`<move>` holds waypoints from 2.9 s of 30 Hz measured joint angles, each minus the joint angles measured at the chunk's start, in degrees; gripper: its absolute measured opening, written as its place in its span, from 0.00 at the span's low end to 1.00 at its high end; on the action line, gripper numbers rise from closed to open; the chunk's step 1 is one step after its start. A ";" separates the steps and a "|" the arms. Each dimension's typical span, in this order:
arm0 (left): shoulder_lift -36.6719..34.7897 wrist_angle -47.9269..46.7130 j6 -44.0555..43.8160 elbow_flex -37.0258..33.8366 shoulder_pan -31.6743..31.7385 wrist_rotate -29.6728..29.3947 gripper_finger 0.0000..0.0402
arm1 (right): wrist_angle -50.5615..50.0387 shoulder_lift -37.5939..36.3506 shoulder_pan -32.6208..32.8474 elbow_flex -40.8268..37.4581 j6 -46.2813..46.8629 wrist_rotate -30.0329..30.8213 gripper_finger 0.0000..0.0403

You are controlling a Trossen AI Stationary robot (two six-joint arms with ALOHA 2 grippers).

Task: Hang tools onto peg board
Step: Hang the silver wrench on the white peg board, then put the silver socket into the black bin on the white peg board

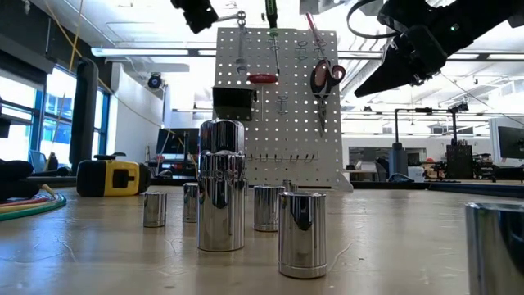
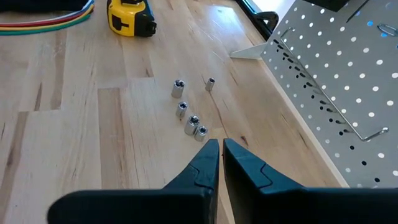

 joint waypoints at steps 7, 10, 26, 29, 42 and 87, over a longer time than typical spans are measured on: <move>0.04 0.03 -0.73 0.00 2.21 2.29 0.08 | 0.01 0.01 0.01 -0.02 0.42 -0.07 0.04; 0.04 0.05 -0.80 0.00 3.21 2.85 0.08 | 0.02 0.00 0.01 -0.02 0.42 -0.13 0.04; 0.07 1.56 -1.30 0.00 6.62 8.50 0.08 | 0.04 0.00 -0.01 -0.04 1.49 -0.20 0.04; 0.07 1.34 -2.04 0.00 6.60 8.81 0.15 | 0.04 0.00 0.01 -0.04 1.70 -0.20 0.04; 0.07 -9.63 -10.79 0.00 6.60 9.18 0.39 | 0.06 0.00 0.00 -0.07 2.38 -0.22 0.04; 0.14 -38.55 -47.62 -3.28 -17.56 41.67 0.41 | -0.37 11.32 0.01 -0.07 5.00 -15.89 0.18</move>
